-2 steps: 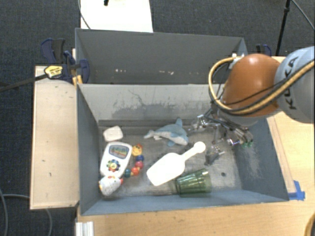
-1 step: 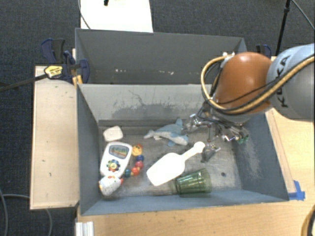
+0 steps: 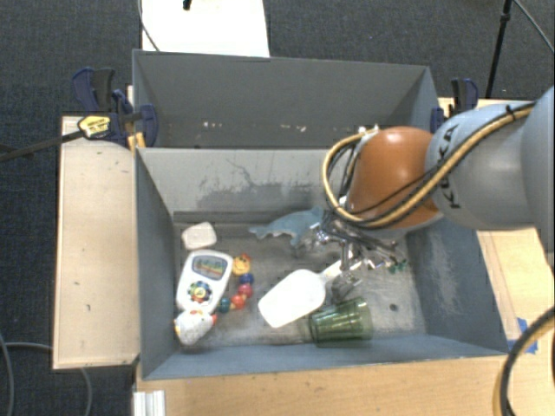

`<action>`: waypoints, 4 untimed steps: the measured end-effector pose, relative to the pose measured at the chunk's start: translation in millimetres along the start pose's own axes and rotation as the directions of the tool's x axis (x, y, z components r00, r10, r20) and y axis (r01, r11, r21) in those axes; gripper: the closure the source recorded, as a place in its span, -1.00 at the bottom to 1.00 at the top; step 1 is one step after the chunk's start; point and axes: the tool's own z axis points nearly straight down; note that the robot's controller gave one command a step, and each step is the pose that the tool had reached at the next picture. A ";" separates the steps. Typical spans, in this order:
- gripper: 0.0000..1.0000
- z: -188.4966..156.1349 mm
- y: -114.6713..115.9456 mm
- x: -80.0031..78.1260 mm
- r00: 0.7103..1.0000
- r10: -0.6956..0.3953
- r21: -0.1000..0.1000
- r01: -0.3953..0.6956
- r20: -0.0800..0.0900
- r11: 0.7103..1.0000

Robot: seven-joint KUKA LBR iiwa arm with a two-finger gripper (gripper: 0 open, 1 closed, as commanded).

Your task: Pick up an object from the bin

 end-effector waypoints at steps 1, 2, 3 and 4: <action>1.00 11.8 0.6 -11.0 0.996 -0.077 0.015 0.077 0.037 0.997; 1.00 10.8 1.0 -10.3 0.995 -0.089 0.015 0.088 0.036 0.996; 1.00 5.8 1.1 -10.3 0.995 -0.093 0.012 0.092 0.029 0.996; 1.00 -7.9 1.9 -7.6 0.996 -0.090 0.004 0.090 0.009 0.996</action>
Offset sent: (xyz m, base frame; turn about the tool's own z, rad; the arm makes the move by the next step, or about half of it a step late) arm 0.0000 0.0000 0.0000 0.0000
